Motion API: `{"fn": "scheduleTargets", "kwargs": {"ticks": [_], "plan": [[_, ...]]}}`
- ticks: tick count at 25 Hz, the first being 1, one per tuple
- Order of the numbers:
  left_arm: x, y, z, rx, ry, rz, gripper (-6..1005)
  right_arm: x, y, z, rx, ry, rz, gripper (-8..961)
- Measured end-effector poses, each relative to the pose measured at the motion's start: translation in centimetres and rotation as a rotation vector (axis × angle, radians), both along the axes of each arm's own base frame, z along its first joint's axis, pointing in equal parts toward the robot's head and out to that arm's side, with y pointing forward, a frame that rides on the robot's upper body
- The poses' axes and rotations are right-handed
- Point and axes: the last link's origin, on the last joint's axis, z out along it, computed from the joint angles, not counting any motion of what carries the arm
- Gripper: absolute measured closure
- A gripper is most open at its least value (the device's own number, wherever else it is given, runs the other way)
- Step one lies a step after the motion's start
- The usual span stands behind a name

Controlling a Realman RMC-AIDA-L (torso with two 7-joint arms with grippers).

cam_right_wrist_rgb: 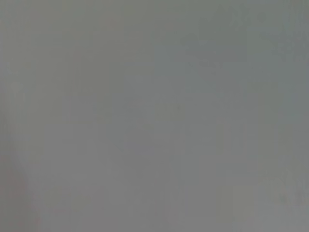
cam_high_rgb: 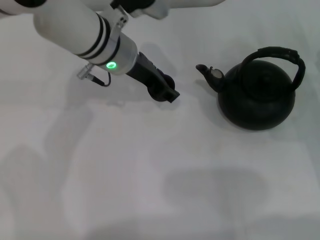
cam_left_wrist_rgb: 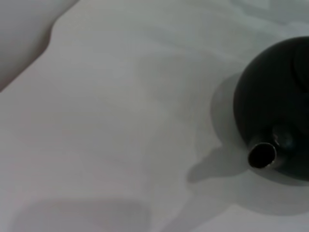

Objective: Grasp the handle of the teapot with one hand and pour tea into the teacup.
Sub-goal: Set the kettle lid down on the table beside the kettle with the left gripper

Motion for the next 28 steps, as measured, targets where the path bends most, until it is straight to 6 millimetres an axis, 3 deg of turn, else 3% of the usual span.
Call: {"fn": "scheduleTargets", "kwargs": {"ticks": [10, 28], "plan": [[-0.4, -1.0, -1.5, -0.024, 0.006, -0.015, 299, 0.1, -0.1, -0.1, -0.005, 0.005, -0.008, 112], [-1.3, -2.0, -2.0, -0.081, 0.04, 0.011, 296, 0.3, -0.4, -0.4, -0.016, 0.009, -0.017, 113]]}}
